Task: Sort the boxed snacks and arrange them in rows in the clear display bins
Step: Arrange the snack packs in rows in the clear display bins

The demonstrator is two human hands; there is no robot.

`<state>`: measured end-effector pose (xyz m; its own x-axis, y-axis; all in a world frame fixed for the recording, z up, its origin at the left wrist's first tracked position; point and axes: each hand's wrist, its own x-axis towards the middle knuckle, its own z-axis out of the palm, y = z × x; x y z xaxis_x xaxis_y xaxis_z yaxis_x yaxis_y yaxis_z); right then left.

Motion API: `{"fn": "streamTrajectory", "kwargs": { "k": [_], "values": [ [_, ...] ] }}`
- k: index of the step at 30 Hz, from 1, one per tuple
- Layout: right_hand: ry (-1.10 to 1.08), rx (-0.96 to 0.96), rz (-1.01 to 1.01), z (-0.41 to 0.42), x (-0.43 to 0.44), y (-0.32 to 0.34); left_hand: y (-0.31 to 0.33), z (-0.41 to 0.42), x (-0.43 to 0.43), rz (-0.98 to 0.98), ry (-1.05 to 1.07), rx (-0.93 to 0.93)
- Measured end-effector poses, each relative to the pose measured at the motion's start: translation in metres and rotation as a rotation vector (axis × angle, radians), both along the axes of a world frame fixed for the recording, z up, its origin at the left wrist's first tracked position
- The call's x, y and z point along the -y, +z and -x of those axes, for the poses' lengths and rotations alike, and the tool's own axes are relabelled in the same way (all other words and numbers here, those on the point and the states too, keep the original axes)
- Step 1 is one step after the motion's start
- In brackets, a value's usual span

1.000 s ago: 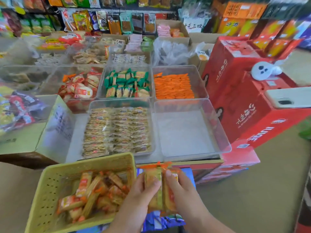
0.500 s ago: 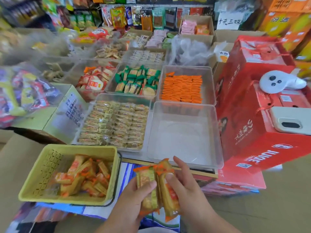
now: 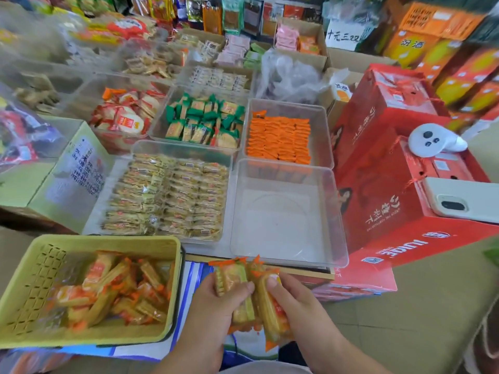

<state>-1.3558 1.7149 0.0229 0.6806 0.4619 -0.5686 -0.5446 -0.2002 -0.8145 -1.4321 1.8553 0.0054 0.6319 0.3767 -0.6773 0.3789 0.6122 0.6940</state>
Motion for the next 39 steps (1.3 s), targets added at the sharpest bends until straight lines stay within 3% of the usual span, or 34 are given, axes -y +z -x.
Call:
{"fn": "streamTrajectory", "kwargs": {
  "k": [5, 11, 16, 24, 29, 35, 39],
  "values": [
    [0.118, 0.048, 0.115, -0.013, -0.014, 0.000, 0.003, -0.001, 0.001, -0.126, 0.136, -0.032],
    [0.354, 0.109, 0.231, -0.054, -0.030, -0.013, 0.008, -0.012, 0.003, -0.127, 0.222, -0.055],
    [0.434, -0.055, 0.139, -0.097, -0.028, -0.019, 0.019, -0.029, 0.015, -0.120, 0.271, -0.062],
    [0.416, -0.339, -0.049, -0.144, -0.010, -0.036, 0.022, -0.073, 0.036, -0.177, 0.123, -0.108],
    [0.479, -0.387, -0.061, -0.156, -0.008, -0.044, 0.015, -0.092, 0.034, -0.250, 0.006, -0.188],
    [0.375, -0.243, 0.006, -0.167, -0.023, -0.066, 0.000, -0.095, 0.014, -0.240, 0.007, -0.210],
    [0.332, 0.149, 0.301, -0.192, -0.039, -0.101, -0.018, -0.092, 0.001, -0.258, 0.124, -0.278]
  ]
}}
